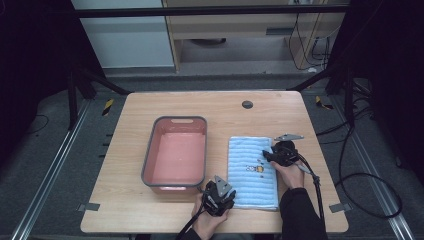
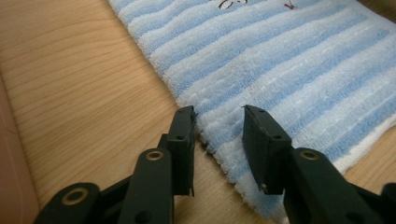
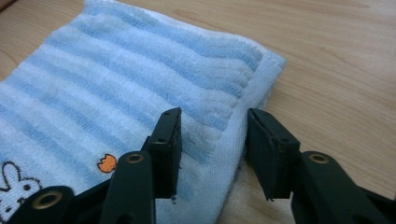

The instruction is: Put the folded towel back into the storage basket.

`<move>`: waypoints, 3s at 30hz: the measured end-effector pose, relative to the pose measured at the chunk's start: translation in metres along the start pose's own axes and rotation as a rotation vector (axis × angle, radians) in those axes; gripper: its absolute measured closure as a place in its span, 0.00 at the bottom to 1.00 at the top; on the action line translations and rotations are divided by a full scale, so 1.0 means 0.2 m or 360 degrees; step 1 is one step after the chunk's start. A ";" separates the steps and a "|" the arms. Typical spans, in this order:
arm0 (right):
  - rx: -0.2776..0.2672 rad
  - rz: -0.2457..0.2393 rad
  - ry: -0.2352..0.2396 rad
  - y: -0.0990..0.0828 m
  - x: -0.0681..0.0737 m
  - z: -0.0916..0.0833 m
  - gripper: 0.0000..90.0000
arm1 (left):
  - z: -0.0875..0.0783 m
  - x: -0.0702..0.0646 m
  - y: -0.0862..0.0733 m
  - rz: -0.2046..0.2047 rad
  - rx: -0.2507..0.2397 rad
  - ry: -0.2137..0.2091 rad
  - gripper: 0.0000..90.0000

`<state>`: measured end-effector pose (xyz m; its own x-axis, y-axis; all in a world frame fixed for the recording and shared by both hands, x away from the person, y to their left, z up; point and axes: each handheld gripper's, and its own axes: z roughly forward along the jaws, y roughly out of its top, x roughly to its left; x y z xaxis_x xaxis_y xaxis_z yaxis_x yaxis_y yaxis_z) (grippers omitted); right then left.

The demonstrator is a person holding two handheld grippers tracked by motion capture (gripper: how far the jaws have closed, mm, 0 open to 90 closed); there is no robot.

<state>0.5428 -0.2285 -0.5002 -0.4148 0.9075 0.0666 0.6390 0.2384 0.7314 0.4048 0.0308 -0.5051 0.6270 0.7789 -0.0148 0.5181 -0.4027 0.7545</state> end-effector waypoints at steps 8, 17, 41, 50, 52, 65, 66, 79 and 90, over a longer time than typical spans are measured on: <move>0.0001 0.0079 0.0097 -0.01 0.00 0.00 0.86 | 0.00 -0.01 0.00 -0.0052 -0.0002 -0.0023 0.90; -0.0030 0.0080 0.0098 0.00 0.01 -0.02 0.92 | 0.00 0.02 0.00 -0.0111 -0.0027 -0.0079 0.97; -0.0289 -0.0021 0.0096 0.13 0.09 -0.31 0.92 | -0.22 0.02 0.15 -0.0015 -0.0218 -0.0116 0.98; -0.0376 -0.0029 0.0085 0.19 0.10 -0.40 0.92 | -0.30 0.03 0.20 0.0007 -0.0278 -0.0113 0.98; -0.0392 -0.0038 0.0079 0.20 0.11 -0.42 0.92 | -0.31 0.03 0.21 0.0011 -0.0284 -0.0114 0.98; -0.0512 -0.0070 0.0100 0.32 0.17 -0.51 0.92 | -0.44 0.08 0.30 0.0032 -0.0361 -0.0092 0.98; -0.0517 -0.0083 0.0100 0.35 0.19 -0.52 0.92 | -0.45 0.10 0.31 0.0030 -0.0370 -0.0082 0.98; -0.0577 -0.0133 0.0104 0.50 0.31 -0.54 0.92 | -0.55 0.17 0.34 0.0040 -0.0430 -0.0028 0.98; -0.0595 -0.0172 0.0118 0.61 0.43 -0.55 0.92 | -0.67 0.29 0.35 0.0024 -0.0464 0.0033 0.98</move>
<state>0.5150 -0.1598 -0.3308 -0.5212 0.8533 0.0143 0.3148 0.1766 0.9326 0.3991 0.1121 -0.3662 0.6195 0.7849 0.0089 0.3180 -0.2613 0.9114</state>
